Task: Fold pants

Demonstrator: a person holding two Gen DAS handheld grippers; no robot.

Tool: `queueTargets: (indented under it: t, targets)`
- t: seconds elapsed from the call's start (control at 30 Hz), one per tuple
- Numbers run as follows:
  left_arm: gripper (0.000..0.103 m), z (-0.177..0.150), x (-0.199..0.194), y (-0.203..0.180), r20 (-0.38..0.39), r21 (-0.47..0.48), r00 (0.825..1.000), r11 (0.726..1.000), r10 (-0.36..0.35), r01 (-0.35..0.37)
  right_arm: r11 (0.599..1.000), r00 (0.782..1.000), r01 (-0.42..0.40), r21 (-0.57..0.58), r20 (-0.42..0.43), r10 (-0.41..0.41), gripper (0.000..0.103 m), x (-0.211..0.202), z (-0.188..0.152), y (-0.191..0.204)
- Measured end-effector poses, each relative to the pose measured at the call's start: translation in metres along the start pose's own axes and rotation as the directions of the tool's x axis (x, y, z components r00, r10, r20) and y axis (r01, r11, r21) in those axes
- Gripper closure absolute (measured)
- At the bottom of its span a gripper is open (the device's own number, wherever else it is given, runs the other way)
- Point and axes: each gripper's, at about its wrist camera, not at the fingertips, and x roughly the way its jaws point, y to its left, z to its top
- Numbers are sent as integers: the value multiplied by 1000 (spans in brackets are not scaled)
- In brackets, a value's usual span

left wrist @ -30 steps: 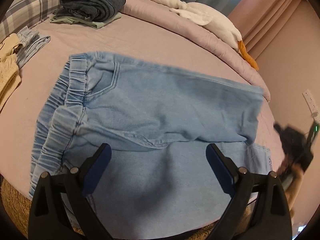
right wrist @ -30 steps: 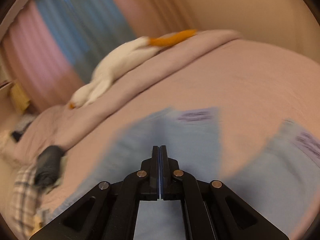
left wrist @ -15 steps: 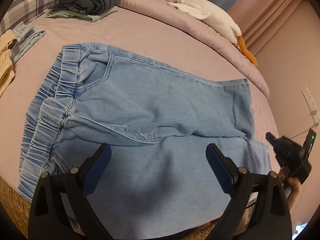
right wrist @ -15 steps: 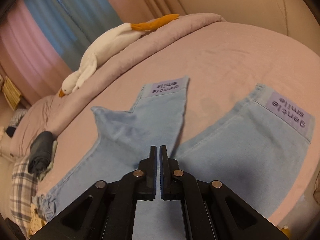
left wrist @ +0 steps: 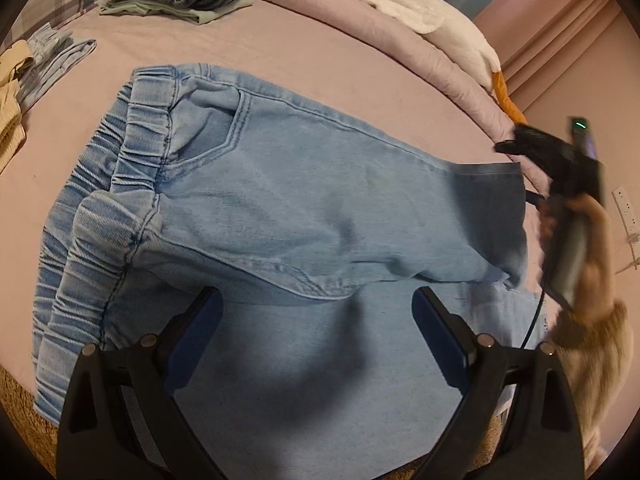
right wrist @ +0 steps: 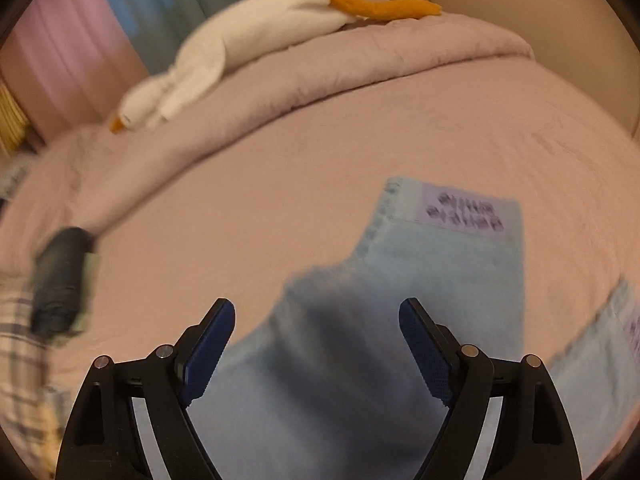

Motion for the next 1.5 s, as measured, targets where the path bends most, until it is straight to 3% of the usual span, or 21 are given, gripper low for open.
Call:
queueTargets:
  t: [0.07, 0.13, 0.2, 0.27, 0.33, 0.43, 0.53, 0.6, 0.67, 0.73, 0.8, 0.87, 0.9, 0.97, 1.03, 1.17, 1.3, 1.33, 1.37, 1.4, 1.5]
  targets:
    - [8, 0, -1, 0, -1, 4, 1000, 1000, 1, -1, 995, 995, 95, -17, -10, -95, 28, 19, 0, 0]
    - [8, 1, -2, 2, 2, 11, 1000, 1000, 7, -7, 998, 997, 61, -15, -37, -62, 92, 32, -5, -9]
    - [8, 2, -2, 2, 3, 12, 1000, 1000, 15, -15, 999, 999, -33, 19, -41, 34, 98, 34, -14, -26]
    - [8, 2, -3, 2, 5, 6, 1000, 1000, 14, -14, 998, 998, -61, 34, -8, 62, 98, 23, -21, -37]
    - [8, 2, -7, 0, 15, 3, 1000, 1000, 10, -10, 987, 988, -144, 67, 69, 139, 98, -8, -29, -50]
    - [8, 2, -18, -1, 53, -16, 999, 1000, 3, -2, 958, 948, -270, 100, 199, 247, 98, -68, -47, -70]
    - [8, 4, -29, -1, 92, -44, 996, 999, -15, 20, 946, 912, -315, 82, 302, 277, 98, -118, -81, -85]
    - [7, 4, -36, 0, 118, -64, 993, 998, -21, 28, 943, 904, -324, 81, 320, 283, 98, -135, -111, -97]
    - [7, 5, -38, 2, 125, -79, 992, 997, -16, 26, 942, 914, -316, 108, 300, 272, 98, -135, -135, -112]
    - [7, 8, -38, 5, 124, -98, 992, 995, -7, 19, 952, 938, -280, 124, 246, 244, 98, -123, -161, -125]
    - [7, 12, -36, 7, 123, -110, 992, 994, -13, 27, 968, 966, -219, 125, 168, 197, 98, -99, -175, -130]
    - [7, 21, -30, 5, 114, -117, 993, 993, -18, 32, 972, 979, -195, 129, 89, 185, 98, -78, -193, -133]
    - [7, 26, -26, 3, 108, -115, 994, 993, -19, 31, 968, 977, -209, 140, 62, 202, 98, -68, -203, -136]
    - [7, 34, -23, 0, 103, -114, 995, 993, -9, 21, 973, 977, -202, 114, 100, 191, 98, -71, -207, -135]
    - [7, 45, -16, -6, 93, -112, 996, 994, -11, 21, 985, 984, -153, 76, 102, 145, 98, -73, -203, -126]
    - [7, 70, 0, -17, 63, -115, 998, 993, -24, 31, 988, 985, -145, 50, 105, 139, 98, -74, -205, -122]
    - [9, 86, 26, -16, 17, -131, 996, 988, 88, -85, 986, 982, -162, 40, 108, 157, 98, -79, -207, -121]
    - [16, 86, 30, -14, 16, -136, 995, 986, 96, -93, 985, 981, -166, 44, 111, 161, 98, -80, -210, -124]
    - [44, 87, 31, -13, 25, -137, 995, 986, 100, -96, 984, 980, -170, 49, 112, 164, 98, -81, -212, -125]
    - [57, 85, 30, -12, 38, -131, 992, 985, 121, -115, 983, 979, -176, 51, 116, 170, 98, -82, -213, -128]
    - [72, 74, 16, -5, 66, -106, 993, 990, 103, -95, 978, 975, -200, 62, 113, 192, 98, -86, -211, -131]
